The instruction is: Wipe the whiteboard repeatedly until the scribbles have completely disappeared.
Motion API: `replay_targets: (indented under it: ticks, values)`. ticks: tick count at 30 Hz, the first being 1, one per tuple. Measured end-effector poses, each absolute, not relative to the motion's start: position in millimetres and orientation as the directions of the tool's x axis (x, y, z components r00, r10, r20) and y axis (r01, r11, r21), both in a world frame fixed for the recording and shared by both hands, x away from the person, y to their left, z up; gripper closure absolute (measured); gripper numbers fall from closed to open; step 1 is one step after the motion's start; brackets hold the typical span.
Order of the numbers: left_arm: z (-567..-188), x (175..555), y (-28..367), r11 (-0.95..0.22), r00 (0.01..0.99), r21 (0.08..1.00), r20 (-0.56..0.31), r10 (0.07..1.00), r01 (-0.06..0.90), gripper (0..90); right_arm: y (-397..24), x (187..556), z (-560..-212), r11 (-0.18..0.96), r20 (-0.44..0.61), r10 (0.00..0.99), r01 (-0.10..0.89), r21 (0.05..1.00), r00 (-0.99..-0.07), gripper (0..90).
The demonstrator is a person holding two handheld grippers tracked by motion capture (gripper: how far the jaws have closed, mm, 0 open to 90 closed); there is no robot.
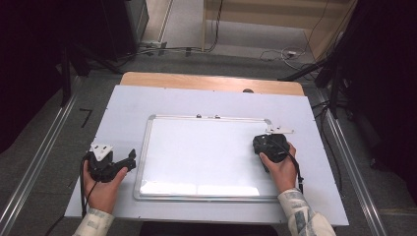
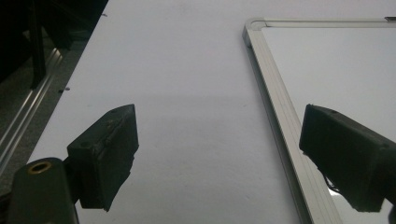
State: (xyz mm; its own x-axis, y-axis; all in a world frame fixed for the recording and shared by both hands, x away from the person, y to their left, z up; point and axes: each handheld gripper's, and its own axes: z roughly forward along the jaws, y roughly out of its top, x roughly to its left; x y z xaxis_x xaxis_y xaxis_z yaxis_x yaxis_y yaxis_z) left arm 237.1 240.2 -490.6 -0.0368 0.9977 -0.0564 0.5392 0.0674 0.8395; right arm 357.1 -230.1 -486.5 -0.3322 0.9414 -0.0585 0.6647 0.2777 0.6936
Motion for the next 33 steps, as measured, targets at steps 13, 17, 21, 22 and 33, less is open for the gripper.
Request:
replay_targets:
  ticks: [13,17,21,22,33]
  values:
    - [-490.6,238.1,238.1,0.061,-0.031,0.838,-0.053,0.998,0.542,12.4,-199.2,307.5,-488.8,0.37,-0.025,0.872,0.625,0.688,-0.489,38.9]
    - [-490.2,237.0,239.4,0.065,-0.031,0.84,-0.057,0.998,0.539,12.5,-208.5,326.0,-488.3,0.347,-0.031,0.891,0.634,0.691,-0.453,38.8]
    - [-490.6,237.3,240.1,0.068,-0.036,0.839,-0.058,0.998,0.539,12.5,-217.3,348.7,-487.0,0.317,-0.034,0.913,0.654,0.687,-0.407,38.8]
    - [-490.6,237.6,239.9,0.069,-0.036,0.84,-0.059,0.998,0.538,12.5,-217.3,348.7,-487.0,0.317,-0.034,0.913,0.654,0.687,-0.407,38.8]
    - [-490.5,237.9,240.8,0.069,-0.036,0.839,-0.059,0.998,0.54,12.5,-216.2,357.8,-485.3,0.33,-0.061,0.916,0.66,0.675,-0.396,38.9]
